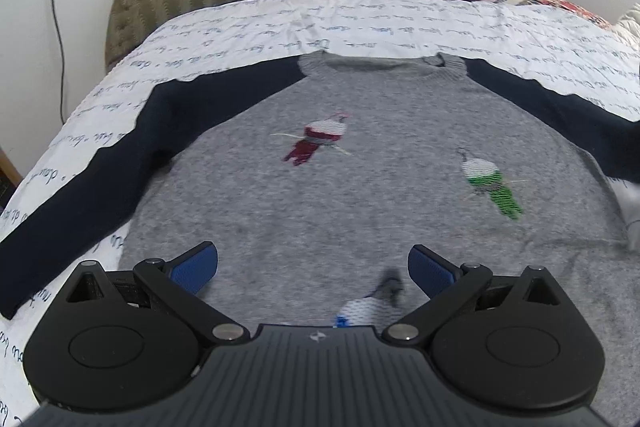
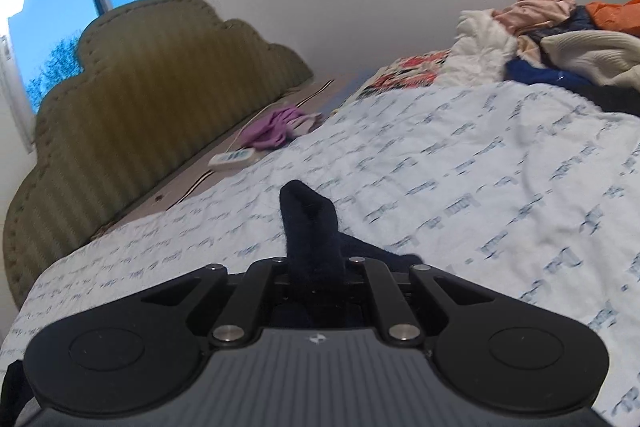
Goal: Fold small clothes
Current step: 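Lift the navy sleeve with the right gripper and carry it across the sweater body, then lay the sleeve across the sweater chest and open the right gripper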
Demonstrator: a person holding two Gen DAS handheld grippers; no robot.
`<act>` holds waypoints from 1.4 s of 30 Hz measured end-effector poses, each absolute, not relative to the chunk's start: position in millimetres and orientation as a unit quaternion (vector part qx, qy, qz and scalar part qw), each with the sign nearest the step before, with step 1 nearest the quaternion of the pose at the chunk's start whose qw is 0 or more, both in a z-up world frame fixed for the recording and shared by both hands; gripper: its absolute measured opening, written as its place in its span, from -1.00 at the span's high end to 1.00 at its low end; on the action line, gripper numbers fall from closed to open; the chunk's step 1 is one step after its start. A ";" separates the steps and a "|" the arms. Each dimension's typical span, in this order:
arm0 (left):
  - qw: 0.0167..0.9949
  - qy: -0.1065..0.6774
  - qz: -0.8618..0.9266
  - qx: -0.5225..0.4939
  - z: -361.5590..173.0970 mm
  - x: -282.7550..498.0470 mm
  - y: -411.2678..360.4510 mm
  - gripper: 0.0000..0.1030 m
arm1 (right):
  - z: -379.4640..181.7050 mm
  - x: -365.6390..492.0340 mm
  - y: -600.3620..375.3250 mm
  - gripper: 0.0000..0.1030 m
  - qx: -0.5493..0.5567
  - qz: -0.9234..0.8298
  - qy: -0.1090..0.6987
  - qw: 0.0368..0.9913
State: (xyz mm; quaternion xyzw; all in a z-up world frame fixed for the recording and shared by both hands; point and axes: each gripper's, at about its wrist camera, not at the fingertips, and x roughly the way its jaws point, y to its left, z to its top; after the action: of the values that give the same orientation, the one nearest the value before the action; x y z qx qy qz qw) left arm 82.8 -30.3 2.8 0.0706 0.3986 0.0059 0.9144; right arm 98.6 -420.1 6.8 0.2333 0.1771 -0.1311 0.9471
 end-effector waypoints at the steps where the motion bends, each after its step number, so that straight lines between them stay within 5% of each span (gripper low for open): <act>1: 0.915 0.397 0.009 0.070 2.8 82.5 -27.0 -0.99 | 6.5 100.6 -412.8 0.87 0.229 -0.126 0.181 0.948; 42: 0.921 0.378 0.091 0.017 6.3 53.2 80.4 -0.99 | -1.3 214.8 -102.8 0.87 0.048 0.061 0.279 0.957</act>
State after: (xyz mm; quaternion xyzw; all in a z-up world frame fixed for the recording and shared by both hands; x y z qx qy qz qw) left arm 53.2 80.4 6.3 0.0171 0.3781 0.0908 0.9211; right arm 214.8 -102.8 -1.3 0.0476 0.2787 0.0606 0.9573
